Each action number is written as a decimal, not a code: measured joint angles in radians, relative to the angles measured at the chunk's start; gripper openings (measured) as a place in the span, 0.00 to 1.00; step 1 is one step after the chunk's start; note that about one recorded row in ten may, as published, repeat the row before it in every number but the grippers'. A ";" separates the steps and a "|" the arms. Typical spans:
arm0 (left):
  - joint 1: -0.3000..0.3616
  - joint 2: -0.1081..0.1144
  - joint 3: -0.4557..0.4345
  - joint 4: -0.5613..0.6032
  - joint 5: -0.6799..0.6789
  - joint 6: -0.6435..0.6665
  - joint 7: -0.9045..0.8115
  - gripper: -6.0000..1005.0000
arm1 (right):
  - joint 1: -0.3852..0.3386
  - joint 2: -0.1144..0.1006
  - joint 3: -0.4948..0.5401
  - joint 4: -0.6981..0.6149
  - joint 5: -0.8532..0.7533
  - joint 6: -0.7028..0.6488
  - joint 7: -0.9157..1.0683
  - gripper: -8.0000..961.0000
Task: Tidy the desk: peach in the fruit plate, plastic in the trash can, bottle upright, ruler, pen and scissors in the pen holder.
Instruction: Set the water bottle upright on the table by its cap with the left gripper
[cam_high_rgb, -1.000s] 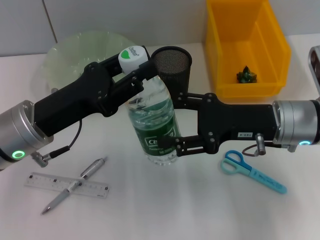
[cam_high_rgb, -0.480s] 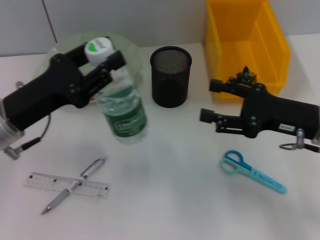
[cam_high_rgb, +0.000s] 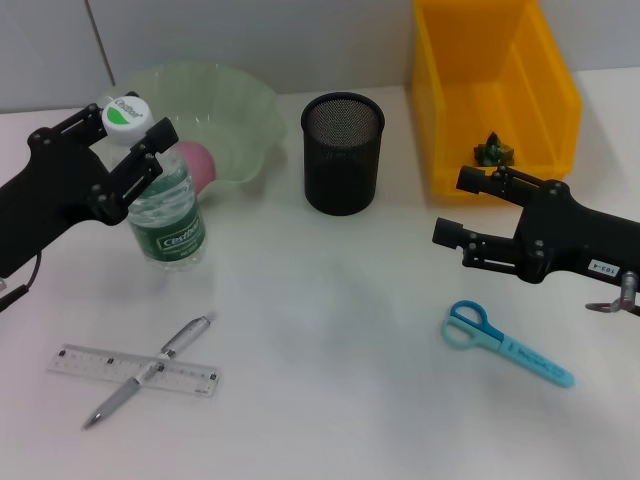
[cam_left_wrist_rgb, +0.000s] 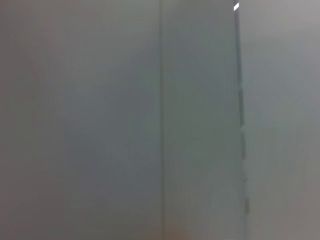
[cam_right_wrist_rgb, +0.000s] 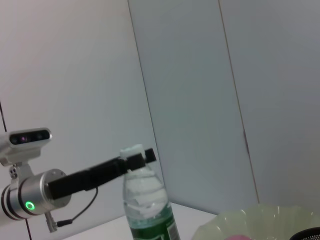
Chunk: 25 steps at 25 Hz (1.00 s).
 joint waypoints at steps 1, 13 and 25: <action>0.000 0.000 0.000 0.000 0.000 0.000 0.000 0.45 | 0.000 0.000 0.000 0.000 0.000 0.000 0.000 0.88; -0.017 -0.003 -0.003 -0.054 -0.002 -0.113 0.099 0.46 | 0.014 0.001 -0.011 0.001 -0.009 0.039 0.004 0.88; -0.028 -0.005 0.007 -0.055 0.001 -0.179 0.099 0.46 | 0.025 0.001 -0.012 0.015 -0.020 0.062 0.004 0.88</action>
